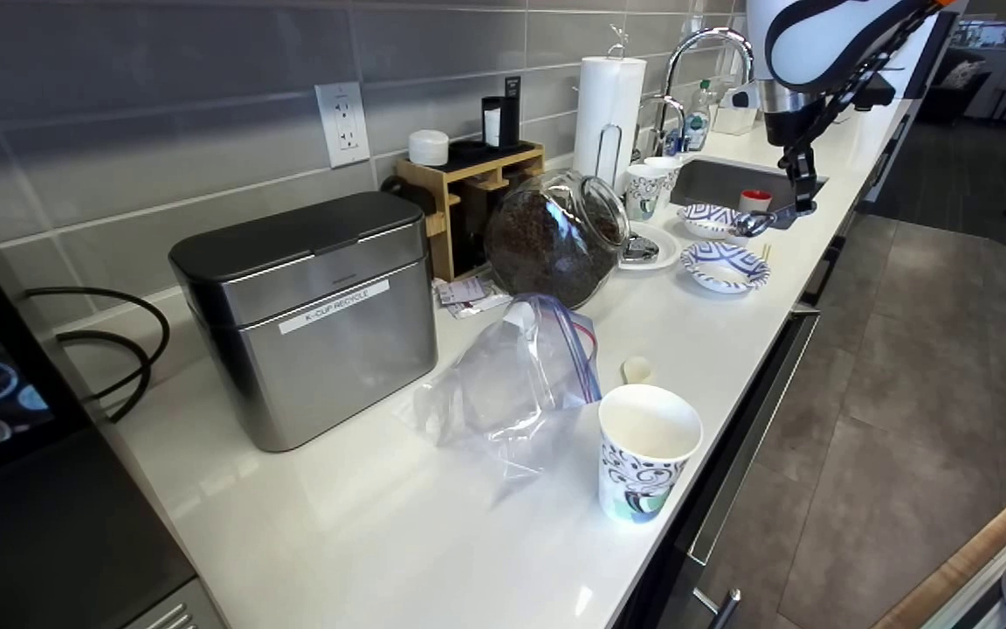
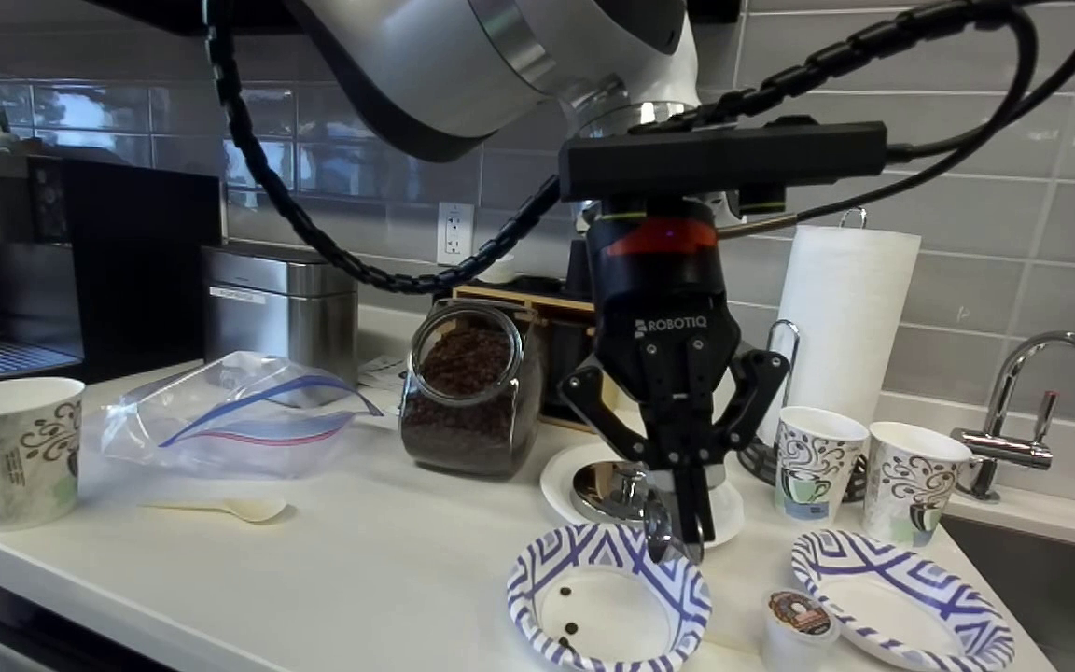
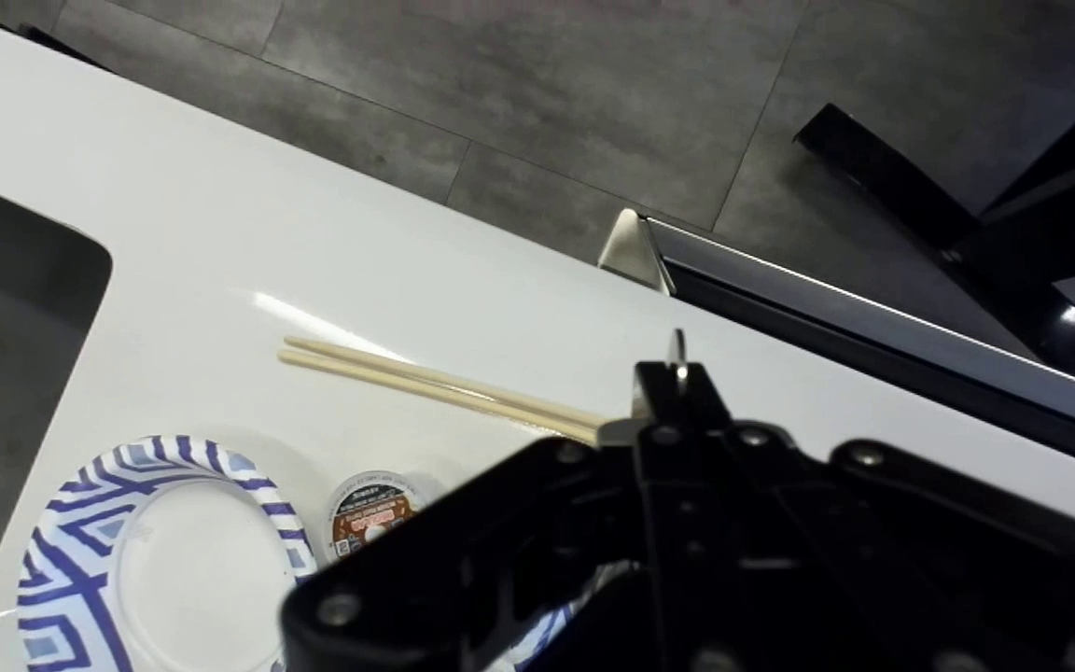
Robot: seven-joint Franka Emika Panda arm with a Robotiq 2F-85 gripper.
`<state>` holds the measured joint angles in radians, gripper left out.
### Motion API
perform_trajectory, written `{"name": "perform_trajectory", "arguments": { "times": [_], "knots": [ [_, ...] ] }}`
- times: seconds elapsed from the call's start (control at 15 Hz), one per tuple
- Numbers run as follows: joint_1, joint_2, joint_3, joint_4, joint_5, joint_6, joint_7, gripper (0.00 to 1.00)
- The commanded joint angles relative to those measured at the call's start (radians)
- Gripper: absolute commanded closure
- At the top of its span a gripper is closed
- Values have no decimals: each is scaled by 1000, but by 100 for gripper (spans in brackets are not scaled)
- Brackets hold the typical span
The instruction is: Use the spoon to put some of the contents of the jar in the plate
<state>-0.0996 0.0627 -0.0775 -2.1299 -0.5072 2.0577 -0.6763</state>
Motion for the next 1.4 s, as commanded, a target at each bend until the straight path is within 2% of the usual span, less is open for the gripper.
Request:
{"name": "perform_trajectory", "arguments": {
  "times": [0.0,0.53,1.07,1.33],
  "knots": [
    [7,-44,-1,-54,-41,57,48,99],
    [23,-92,10,-118,-126,146,148,99],
    [55,-139,50,-164,-304,98,393,99],
    [68,-149,65,-183,-346,80,459,99]
  ]
}}
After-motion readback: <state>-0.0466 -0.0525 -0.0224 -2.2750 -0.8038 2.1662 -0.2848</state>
